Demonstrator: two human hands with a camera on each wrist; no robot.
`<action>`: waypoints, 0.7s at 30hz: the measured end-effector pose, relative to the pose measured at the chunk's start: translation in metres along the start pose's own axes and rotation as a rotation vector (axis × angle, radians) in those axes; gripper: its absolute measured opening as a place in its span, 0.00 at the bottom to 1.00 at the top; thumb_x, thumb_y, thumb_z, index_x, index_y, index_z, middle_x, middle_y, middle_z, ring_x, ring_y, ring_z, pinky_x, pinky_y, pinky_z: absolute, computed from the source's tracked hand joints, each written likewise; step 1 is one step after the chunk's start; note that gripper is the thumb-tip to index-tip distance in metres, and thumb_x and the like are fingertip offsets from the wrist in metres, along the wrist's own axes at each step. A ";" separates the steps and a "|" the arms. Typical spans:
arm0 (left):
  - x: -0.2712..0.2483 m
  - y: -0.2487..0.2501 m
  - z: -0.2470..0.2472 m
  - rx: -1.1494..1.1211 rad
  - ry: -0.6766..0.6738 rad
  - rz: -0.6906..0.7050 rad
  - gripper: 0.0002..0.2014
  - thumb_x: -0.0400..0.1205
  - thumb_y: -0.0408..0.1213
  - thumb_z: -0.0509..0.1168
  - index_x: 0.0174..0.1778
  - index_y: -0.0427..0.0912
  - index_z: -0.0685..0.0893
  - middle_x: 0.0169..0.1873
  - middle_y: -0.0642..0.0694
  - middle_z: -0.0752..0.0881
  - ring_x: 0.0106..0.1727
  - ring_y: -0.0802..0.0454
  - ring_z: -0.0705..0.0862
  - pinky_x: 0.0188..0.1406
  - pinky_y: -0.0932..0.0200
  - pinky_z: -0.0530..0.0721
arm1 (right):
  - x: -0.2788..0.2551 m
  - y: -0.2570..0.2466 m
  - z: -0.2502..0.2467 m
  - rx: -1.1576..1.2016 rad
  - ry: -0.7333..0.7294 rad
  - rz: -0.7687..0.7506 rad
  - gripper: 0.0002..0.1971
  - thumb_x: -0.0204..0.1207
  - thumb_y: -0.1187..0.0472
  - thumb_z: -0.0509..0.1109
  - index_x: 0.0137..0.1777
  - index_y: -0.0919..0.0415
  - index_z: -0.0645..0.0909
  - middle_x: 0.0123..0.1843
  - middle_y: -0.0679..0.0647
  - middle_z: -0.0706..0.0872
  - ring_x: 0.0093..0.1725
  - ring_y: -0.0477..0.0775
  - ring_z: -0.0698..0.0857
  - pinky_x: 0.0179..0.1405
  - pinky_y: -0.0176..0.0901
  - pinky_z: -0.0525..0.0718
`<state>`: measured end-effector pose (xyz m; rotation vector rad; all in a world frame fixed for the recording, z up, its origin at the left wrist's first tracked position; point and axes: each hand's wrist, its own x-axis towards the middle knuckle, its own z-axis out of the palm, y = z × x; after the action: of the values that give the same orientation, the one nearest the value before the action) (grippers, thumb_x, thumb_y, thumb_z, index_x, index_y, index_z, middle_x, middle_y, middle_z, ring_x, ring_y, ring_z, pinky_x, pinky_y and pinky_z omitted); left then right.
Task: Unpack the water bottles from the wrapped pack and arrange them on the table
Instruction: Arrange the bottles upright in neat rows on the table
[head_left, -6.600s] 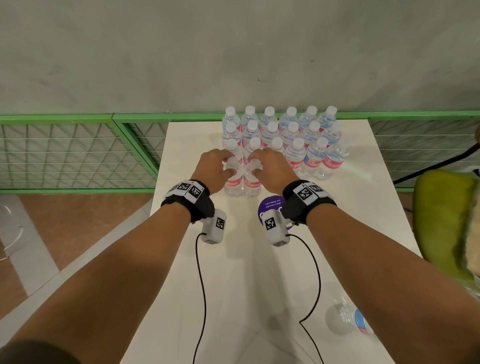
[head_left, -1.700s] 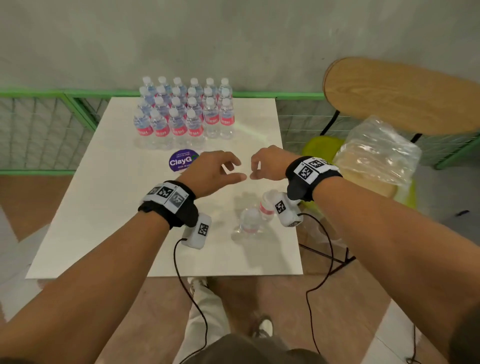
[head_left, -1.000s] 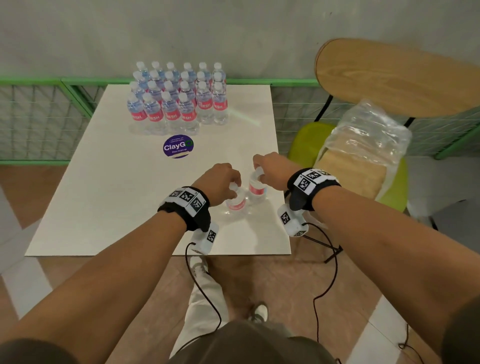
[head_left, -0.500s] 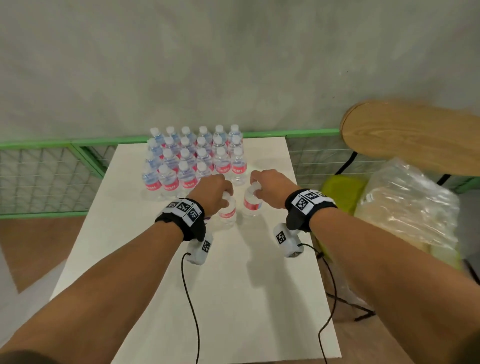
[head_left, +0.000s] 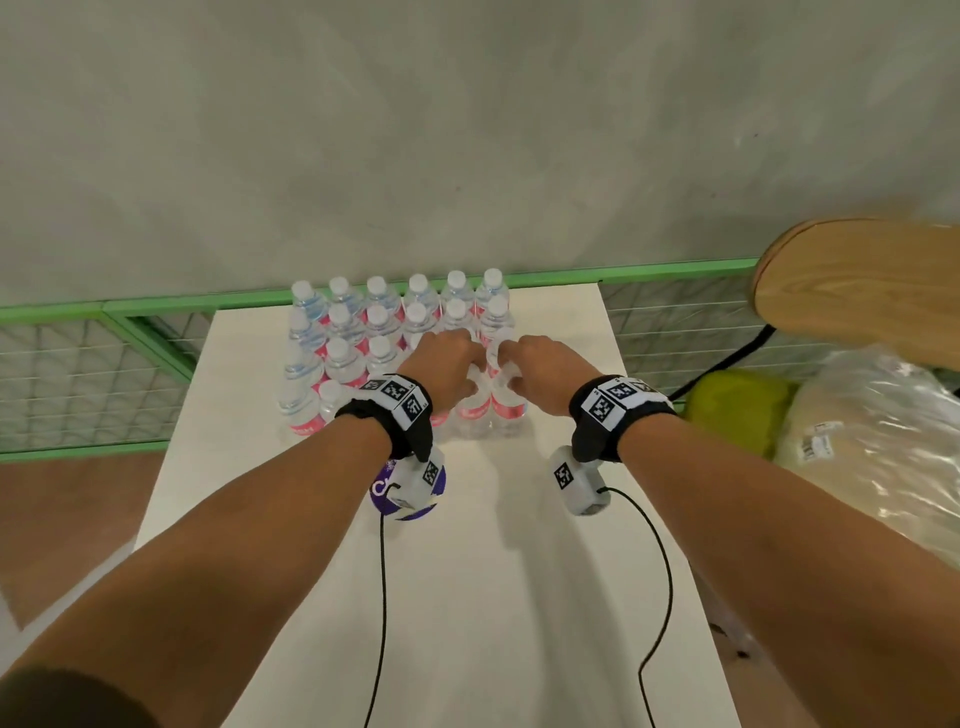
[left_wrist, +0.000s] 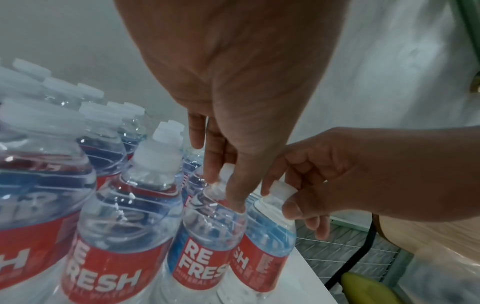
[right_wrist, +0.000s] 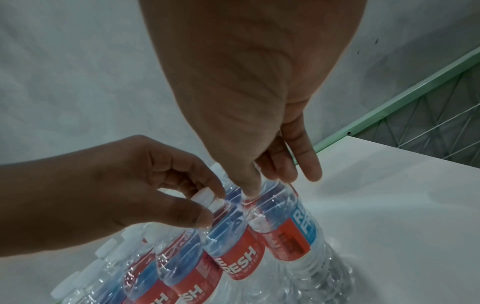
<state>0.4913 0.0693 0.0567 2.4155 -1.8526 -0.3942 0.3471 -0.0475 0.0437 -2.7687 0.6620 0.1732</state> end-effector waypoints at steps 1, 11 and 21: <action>0.004 -0.001 0.001 0.000 0.003 0.008 0.14 0.77 0.38 0.73 0.60 0.47 0.87 0.55 0.45 0.83 0.57 0.42 0.83 0.57 0.50 0.79 | 0.001 0.001 0.000 0.008 0.001 0.004 0.16 0.79 0.58 0.66 0.67 0.54 0.76 0.56 0.59 0.82 0.54 0.63 0.83 0.53 0.55 0.83; -0.003 -0.006 0.017 0.015 0.080 -0.034 0.22 0.77 0.49 0.73 0.66 0.48 0.82 0.59 0.46 0.82 0.58 0.43 0.82 0.62 0.47 0.75 | -0.013 0.000 0.019 0.141 0.132 0.108 0.21 0.77 0.47 0.73 0.62 0.58 0.75 0.56 0.55 0.80 0.49 0.61 0.83 0.49 0.55 0.84; -0.010 -0.005 0.024 -0.003 0.107 -0.039 0.19 0.78 0.44 0.73 0.65 0.46 0.84 0.60 0.44 0.83 0.61 0.41 0.82 0.64 0.42 0.77 | -0.018 0.007 0.028 0.316 0.206 0.110 0.19 0.75 0.55 0.75 0.64 0.57 0.79 0.57 0.53 0.80 0.53 0.55 0.82 0.52 0.48 0.81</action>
<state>0.4878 0.0828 0.0343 2.4228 -1.7622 -0.2645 0.3264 -0.0373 0.0187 -2.4661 0.8158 -0.1819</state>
